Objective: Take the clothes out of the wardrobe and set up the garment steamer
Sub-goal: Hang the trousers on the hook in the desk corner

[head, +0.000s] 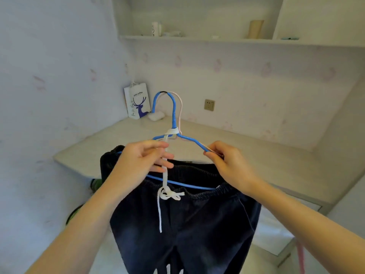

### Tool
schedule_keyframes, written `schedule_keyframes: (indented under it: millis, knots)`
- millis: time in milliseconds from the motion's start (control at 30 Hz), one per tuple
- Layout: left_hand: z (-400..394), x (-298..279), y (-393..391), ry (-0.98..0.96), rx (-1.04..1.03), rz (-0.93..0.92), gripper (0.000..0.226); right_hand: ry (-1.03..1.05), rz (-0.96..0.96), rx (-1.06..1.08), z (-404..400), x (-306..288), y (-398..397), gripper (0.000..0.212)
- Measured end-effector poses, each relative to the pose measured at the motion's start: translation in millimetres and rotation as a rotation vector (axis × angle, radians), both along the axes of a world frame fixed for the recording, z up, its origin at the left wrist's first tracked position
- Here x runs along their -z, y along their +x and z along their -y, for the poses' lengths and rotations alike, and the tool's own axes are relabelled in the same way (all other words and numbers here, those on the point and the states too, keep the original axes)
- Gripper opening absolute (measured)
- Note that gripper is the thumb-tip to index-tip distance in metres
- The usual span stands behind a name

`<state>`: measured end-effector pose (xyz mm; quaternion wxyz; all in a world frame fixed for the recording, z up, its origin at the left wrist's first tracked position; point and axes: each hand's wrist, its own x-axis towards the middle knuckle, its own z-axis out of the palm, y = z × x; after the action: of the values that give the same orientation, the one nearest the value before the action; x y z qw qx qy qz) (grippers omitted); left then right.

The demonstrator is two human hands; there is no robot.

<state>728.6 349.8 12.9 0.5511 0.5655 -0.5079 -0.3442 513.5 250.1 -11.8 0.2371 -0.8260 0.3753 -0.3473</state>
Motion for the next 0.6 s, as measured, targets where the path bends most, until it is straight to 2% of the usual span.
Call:
schedule_keyframes:
  millis: [67,133,233,300,467,533,600]
  knots:
    - [18,1,28,-0.099,-0.192,0.082,0.014,0.003,0.004,-0.020,27,0,4,0.012]
    - [37,5,55,-0.153,-0.320,0.272,0.014,0.015,0.006,-0.040,51,-2,8,0.012]
    - [62,17,86,-0.067,-0.277,0.549,0.019,0.025,-0.009,-0.062,81,-4,19,0.012]
    - [80,24,103,0.021,-0.249,0.656,0.032,0.025,-0.031,-0.082,99,-2,28,0.012]
    - [117,37,133,0.130,-0.160,0.703,0.043,0.057,-0.022,-0.127,132,5,48,0.011]
    - [131,42,143,0.149,-0.122,0.726,0.038,0.077,-0.001,-0.139,143,7,54,0.011]
    - [142,46,153,0.151,-0.116,0.806,0.016,0.104,0.014,-0.154,154,9,62,0.012]
